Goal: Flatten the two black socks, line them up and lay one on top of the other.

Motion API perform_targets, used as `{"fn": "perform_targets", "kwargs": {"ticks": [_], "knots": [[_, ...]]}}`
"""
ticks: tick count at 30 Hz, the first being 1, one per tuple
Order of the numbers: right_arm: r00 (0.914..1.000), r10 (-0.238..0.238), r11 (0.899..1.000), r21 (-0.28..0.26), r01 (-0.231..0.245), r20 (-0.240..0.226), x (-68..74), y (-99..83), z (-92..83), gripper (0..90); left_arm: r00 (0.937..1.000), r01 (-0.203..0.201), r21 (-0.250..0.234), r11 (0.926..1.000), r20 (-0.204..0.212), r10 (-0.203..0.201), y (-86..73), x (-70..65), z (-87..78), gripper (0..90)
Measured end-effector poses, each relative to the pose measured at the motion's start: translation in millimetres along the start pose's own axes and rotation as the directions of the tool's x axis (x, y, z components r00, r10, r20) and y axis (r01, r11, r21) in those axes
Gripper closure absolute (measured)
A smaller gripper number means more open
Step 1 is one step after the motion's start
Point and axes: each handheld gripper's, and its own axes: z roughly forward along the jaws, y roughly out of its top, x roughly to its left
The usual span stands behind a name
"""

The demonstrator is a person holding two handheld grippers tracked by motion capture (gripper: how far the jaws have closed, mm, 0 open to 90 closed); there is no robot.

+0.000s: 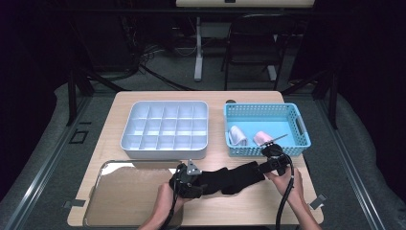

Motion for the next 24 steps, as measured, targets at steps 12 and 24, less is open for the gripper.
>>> {"fn": "perform_targets", "kwargs": {"ticks": [12,24], "knots": [[1.0000,-0.008,0.997,0.079,0.009,-0.005,-1.9,0.1,12.0,62.8,0.9990,-0.028,0.060,0.9978,-0.034,0.030,-2.7,-1.3,8.5,73.0],[0.9990,-0.044,0.995,0.089,0.042,0.013,2.9,-0.4,9.1,82.9,0.9998,-0.011,0.024,0.9997,-0.017,0.012,-3.3,1.8,5.1,84.4]]}}
